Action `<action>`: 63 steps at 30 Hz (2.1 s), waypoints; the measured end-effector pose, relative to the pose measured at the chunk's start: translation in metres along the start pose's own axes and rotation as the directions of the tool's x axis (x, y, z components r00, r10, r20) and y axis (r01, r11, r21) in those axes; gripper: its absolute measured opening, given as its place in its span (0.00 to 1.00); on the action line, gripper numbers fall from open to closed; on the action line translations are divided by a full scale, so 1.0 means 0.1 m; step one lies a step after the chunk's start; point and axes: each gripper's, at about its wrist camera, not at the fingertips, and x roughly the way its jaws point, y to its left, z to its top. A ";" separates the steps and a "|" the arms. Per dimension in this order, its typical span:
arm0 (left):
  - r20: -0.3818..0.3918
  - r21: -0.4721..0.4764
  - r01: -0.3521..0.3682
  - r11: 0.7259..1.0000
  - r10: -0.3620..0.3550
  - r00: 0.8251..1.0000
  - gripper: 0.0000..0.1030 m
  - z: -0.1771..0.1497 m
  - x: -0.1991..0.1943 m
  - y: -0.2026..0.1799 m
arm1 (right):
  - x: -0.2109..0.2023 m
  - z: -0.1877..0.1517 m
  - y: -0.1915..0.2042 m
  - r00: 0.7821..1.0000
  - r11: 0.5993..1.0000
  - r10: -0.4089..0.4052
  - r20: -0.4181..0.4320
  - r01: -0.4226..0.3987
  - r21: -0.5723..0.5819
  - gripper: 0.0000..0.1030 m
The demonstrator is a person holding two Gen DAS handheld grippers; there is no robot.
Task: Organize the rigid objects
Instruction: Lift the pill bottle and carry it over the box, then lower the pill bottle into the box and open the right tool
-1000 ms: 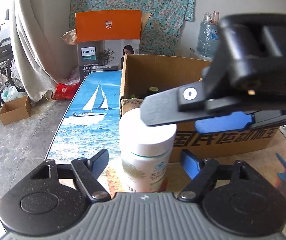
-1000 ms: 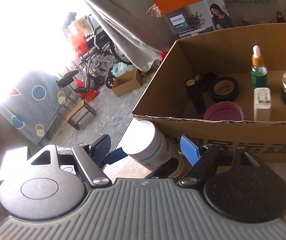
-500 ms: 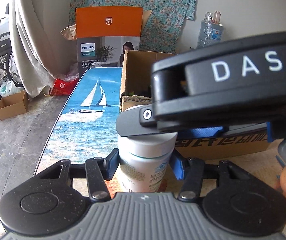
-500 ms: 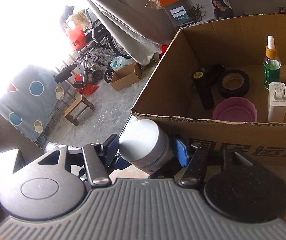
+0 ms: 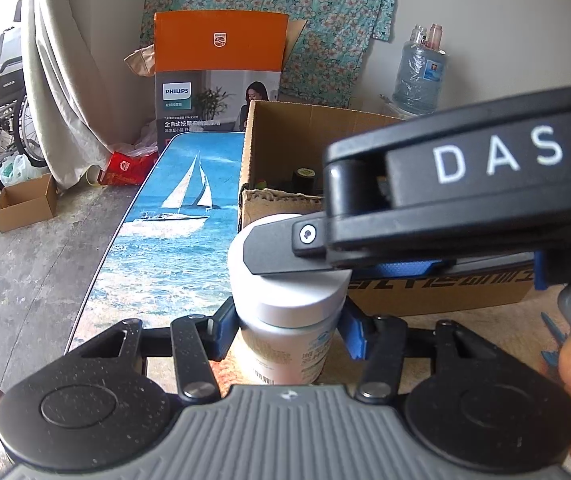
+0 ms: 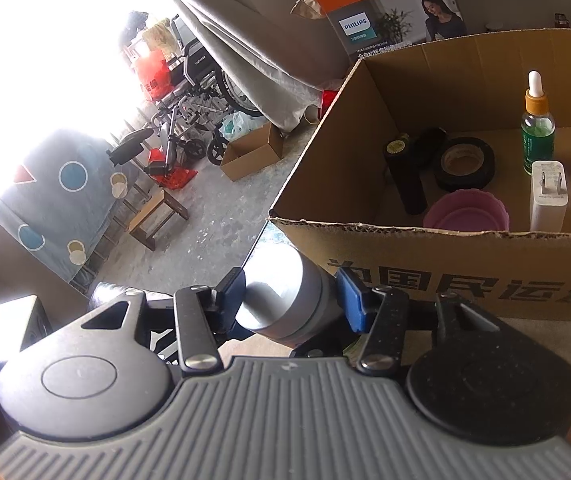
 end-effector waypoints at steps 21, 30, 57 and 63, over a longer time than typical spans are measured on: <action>0.197 0.029 -0.086 0.996 0.079 0.977 0.52 0.76 -0.92 0.08 | -0.70 0.45 0.72 0.968 0.975 0.199 0.155 -0.180 -0.131 0.48; 0.264 0.124 0.125 0.984 -0.154 0.952 0.52 1.46 -0.74 -0.66 | -1.58 1.17 0.29 0.945 0.992 0.077 0.319 -0.042 -0.116 0.49; -0.215 0.123 0.343 0.931 -0.312 0.925 0.52 1.00 1.07 -1.53 | -1.26 0.52 -1.81 0.974 0.963 -0.151 0.169 0.107 0.246 0.50; -0.244 0.165 0.310 0.936 -0.266 0.933 0.53 0.94 1.13 -1.64 | -1.16 0.50 -1.84 0.965 0.964 -0.205 0.161 0.170 0.205 0.50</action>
